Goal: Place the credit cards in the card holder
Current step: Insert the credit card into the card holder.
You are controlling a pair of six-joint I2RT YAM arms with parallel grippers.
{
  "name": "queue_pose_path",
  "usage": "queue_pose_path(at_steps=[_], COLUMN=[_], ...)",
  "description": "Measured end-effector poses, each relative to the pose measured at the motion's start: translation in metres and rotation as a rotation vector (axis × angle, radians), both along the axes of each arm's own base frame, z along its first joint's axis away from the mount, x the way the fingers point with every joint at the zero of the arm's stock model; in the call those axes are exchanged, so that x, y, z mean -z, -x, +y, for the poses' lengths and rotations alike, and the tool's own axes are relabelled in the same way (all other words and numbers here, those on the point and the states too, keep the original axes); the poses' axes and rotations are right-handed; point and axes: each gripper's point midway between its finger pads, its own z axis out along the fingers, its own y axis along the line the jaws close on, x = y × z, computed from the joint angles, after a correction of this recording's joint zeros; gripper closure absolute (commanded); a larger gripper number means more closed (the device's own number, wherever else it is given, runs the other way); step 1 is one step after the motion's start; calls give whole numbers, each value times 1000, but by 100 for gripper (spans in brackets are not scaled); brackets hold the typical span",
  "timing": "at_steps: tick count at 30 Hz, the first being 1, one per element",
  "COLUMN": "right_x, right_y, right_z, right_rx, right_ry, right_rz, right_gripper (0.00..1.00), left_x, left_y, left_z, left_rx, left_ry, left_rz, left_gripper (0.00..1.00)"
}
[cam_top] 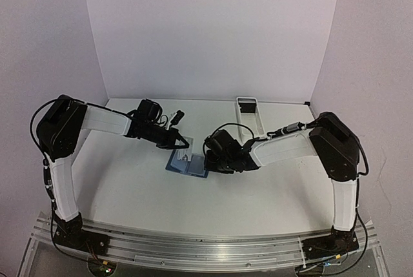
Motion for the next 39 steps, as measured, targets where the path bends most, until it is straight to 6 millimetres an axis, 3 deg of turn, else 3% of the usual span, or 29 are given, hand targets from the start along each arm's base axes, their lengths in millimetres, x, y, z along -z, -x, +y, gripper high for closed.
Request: queue_pose_path(at_steps=[6,12,20,30,39], right_x=[15,16,17,17,17], right_y=[-4,-12,-28,-29,-29], right_z=[-3,-5,-9,-9,-9], right_rx=[-12,-18,-23,-28,-30], right_ry=[64,86,111,112,111], right_rz=[-11,-29,-57,-59,-58], right_gripper=[59,62,63,64,64], left_x=[20,35,35,38,47], left_y=[4,0,-6,8,10], left_z=[2,9,15,-1,3], left_rx=[-12,-49,-64,-57,-136], left_ry=[-19,-25,-15,34,54], left_rz=[77,144,150,223,329], left_gripper=[100,100,100,100,100])
